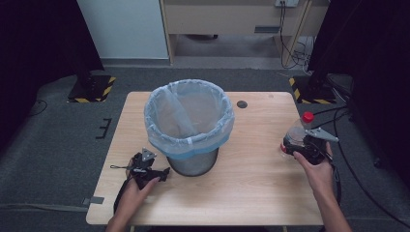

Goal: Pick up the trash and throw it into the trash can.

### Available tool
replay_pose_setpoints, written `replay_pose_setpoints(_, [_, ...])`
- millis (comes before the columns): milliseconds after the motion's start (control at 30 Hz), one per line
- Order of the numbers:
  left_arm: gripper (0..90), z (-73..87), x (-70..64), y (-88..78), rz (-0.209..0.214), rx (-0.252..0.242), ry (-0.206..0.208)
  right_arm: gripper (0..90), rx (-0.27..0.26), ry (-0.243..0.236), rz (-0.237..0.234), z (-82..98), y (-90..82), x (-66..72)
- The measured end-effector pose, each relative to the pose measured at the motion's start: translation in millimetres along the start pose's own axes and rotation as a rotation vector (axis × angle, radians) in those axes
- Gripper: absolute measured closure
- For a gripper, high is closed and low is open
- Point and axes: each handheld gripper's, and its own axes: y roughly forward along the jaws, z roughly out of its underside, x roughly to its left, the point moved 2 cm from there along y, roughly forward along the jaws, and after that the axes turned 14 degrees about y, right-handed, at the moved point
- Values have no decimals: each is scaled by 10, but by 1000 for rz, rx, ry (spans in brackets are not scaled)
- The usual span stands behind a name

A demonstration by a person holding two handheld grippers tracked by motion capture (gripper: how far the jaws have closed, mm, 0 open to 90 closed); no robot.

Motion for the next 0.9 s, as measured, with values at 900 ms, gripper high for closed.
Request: replay_pose_setpoints(900, [0, 0, 0, 0, 0, 0, 0, 273, -27, 17, -62, -90, -90, 30])
